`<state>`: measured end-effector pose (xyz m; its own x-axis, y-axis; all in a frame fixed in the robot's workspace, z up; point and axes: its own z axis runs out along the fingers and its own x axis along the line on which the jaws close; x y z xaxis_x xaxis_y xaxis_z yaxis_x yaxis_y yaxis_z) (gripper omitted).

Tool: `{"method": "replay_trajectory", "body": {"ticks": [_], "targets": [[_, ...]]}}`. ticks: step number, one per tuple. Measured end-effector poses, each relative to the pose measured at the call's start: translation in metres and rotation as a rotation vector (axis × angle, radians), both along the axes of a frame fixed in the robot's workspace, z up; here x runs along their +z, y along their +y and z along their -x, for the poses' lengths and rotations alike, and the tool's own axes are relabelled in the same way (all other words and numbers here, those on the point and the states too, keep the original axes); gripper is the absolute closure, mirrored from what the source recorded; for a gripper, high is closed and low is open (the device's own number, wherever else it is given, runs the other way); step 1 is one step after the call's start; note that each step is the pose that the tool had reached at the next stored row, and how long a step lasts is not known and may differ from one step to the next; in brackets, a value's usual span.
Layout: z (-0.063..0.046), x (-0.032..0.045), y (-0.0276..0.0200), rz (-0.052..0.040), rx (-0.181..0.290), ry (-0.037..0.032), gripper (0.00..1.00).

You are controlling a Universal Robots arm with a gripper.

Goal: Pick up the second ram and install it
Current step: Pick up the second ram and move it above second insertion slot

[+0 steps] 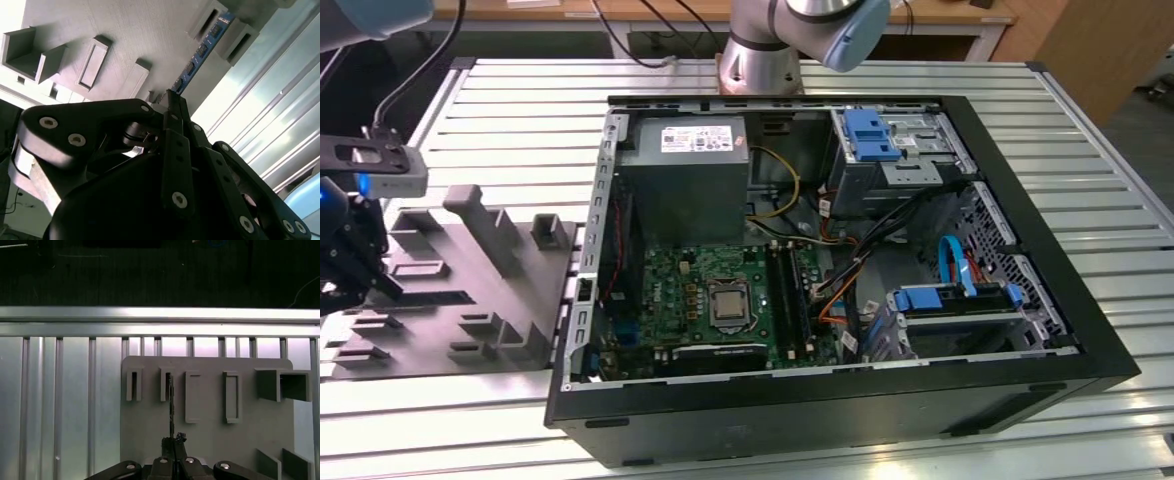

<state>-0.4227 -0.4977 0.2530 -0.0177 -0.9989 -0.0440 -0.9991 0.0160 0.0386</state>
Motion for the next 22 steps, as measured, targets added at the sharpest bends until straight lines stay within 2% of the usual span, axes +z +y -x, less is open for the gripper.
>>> {"method": "replay_trajectory", "body": {"ticks": [11,15,22], "targets": [[-0.001,0.0285,0.0000,-0.0007,0.000,-0.0001,0.88],[-0.001,0.0367,0.0000,-0.0007,0.000,0.0000,0.88],[-0.001,0.0386,0.0000,-0.0008,0.000,0.0000,0.88]]}}
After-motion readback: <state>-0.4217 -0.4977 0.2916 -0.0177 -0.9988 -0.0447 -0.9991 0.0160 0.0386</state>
